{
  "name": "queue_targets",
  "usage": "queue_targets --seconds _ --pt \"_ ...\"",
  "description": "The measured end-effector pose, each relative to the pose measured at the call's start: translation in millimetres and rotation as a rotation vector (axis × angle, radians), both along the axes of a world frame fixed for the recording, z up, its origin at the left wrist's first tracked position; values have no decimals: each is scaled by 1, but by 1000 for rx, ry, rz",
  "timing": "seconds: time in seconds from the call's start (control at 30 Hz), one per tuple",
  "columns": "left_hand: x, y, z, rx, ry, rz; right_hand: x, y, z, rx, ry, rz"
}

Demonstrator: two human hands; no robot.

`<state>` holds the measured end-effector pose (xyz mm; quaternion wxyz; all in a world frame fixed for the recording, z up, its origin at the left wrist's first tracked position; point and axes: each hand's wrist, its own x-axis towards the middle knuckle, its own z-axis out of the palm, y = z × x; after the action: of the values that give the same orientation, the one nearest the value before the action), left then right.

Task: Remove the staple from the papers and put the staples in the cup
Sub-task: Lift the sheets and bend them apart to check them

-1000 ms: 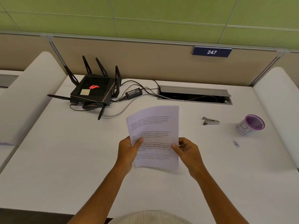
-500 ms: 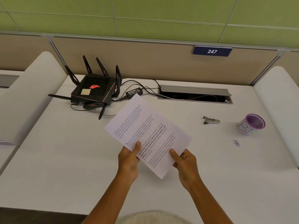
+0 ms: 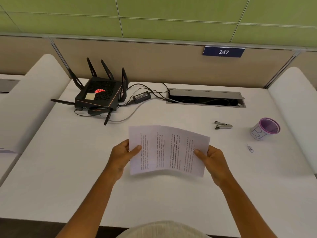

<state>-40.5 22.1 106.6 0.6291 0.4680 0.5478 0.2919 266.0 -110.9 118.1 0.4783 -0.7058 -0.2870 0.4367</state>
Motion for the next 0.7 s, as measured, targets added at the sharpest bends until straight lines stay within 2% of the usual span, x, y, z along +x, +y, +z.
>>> queue_targets --seconds 0.17,0.27,0.5,0.7 --pt "18 -2 9 108 -35 102 -11 -2 2 126 -73 -77" --pt "21 -9 5 168 -22 91 -16 -7 -5 171 -78 -132" --pt "27 -30 -29 48 51 126 -32 -20 -39 75 -79 -138" --pt "27 -26 -15 94 8 131 -27 -18 -36 61 -34 -219"
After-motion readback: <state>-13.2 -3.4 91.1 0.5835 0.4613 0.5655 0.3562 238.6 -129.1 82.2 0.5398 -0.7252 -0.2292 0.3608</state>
